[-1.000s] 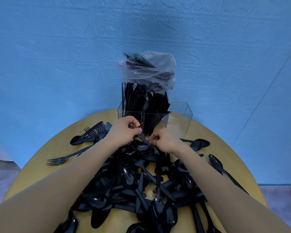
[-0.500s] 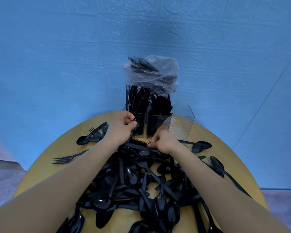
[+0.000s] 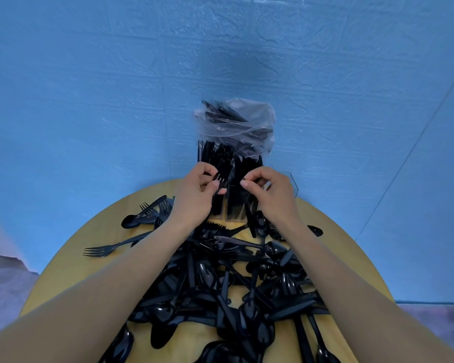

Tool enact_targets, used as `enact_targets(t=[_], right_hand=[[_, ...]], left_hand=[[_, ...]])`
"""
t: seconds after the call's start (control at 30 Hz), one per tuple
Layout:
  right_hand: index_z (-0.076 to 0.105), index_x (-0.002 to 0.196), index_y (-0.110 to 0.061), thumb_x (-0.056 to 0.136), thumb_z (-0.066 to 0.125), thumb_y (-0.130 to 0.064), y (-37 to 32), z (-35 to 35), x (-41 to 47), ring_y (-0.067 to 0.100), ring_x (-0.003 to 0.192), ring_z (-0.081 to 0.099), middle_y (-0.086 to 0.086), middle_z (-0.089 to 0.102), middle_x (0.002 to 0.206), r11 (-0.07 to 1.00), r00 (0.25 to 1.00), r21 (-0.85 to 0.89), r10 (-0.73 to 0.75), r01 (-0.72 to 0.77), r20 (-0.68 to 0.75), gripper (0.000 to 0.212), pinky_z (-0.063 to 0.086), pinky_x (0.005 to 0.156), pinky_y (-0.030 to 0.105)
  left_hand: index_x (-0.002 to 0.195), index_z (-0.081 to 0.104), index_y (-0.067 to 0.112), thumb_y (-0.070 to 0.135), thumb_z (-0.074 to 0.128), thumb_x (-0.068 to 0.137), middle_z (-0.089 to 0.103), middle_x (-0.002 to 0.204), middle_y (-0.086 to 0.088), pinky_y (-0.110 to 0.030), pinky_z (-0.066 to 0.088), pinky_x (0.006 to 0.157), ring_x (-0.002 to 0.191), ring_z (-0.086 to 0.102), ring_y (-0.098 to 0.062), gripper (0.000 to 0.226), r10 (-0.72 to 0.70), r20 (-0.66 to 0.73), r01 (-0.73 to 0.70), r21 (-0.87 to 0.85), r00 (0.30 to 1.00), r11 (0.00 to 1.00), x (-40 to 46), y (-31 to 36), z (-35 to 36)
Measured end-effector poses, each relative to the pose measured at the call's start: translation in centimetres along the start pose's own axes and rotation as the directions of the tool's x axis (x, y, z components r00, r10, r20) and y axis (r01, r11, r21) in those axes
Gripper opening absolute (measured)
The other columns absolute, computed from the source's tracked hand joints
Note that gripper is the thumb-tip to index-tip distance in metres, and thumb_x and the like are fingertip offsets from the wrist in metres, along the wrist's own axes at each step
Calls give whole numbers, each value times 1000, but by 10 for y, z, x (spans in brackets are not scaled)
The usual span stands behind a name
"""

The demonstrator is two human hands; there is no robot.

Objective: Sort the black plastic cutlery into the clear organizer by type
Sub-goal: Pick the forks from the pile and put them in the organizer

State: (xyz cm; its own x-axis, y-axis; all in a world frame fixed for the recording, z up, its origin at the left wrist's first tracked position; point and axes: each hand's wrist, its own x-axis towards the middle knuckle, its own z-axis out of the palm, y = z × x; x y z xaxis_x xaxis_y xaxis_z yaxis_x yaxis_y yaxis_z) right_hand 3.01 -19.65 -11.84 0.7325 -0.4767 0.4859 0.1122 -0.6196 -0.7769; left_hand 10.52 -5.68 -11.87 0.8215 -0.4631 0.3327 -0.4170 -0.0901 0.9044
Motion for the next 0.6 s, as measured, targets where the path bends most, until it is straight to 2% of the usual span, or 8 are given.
enact_targets(t=[0.1,0.17,0.23,0.3,0.37,0.43,0.5,0.6], right_hand=[[59,72,-37,82,71,-18,-17,-2,0,3,70,48,-17,60,76,993,993,61,-98,102,-65,24,38,67,19],[59,73,-33,84,70,-15,-27,-3,0,2,65,48,-15,59,71,985,994,144,-85,95,-72,23,41,65,18],[59,74,-28,86,67,-10,-36,-4,0,1,60,51,-14,57,66,973,996,219,-54,67,-67,22,44,61,19],[57,77,-23,88,63,-6,-41,-4,0,0,52,50,-11,55,65,951,998,308,2,17,-62,21,44,55,17],[55,85,-20,90,60,-4,-45,-6,-1,0,48,51,-7,55,69,937,997,348,51,-31,-50,17,45,52,16],[56,89,-21,91,58,-5,-47,-7,-6,0,48,52,-6,55,71,945,997,322,63,-47,-39,17,46,52,16],[57,83,-25,92,58,-7,-47,-5,-11,0,49,52,-5,55,69,967,997,251,65,-52,-43,20,48,54,20],[56,77,-22,91,58,-7,-50,-1,-22,4,50,54,-5,55,66,973,994,216,95,-80,-57,21,51,59,29]], left_hand=[[89,51,23,2,48,95,70,87,-7,-26,52,81,81,70,-6,22,22,2,-21,-75,1000,997,-3,8,5],[89,53,26,3,51,94,70,82,-3,-35,54,84,80,70,-11,23,14,-8,-15,-114,1000,993,-5,13,9],[89,54,31,6,54,92,68,78,1,-40,53,79,77,67,-17,25,9,-26,-12,-132,1000,991,-7,19,12],[90,53,28,3,52,93,67,73,3,-36,52,72,72,63,-16,26,3,-8,-5,-227,1000,974,-11,27,14],[91,52,23,-1,48,95,68,76,0,-29,54,72,73,64,-13,25,-6,27,15,-326,1000,945,-17,36,15],[93,52,22,-1,45,96,69,83,-4,-31,55,78,80,65,-15,24,-26,54,44,-378,998,925,-23,40,15],[96,54,23,3,44,98,68,90,-7,-36,55,84,86,66,-19,22,-54,70,78,-405,996,911,-30,39,13],[101,53,21,15,45,99,66,92,-2,-32,57,81,85,66,-9,11,-108,122,150,-422,987,894,-42,36,12]])
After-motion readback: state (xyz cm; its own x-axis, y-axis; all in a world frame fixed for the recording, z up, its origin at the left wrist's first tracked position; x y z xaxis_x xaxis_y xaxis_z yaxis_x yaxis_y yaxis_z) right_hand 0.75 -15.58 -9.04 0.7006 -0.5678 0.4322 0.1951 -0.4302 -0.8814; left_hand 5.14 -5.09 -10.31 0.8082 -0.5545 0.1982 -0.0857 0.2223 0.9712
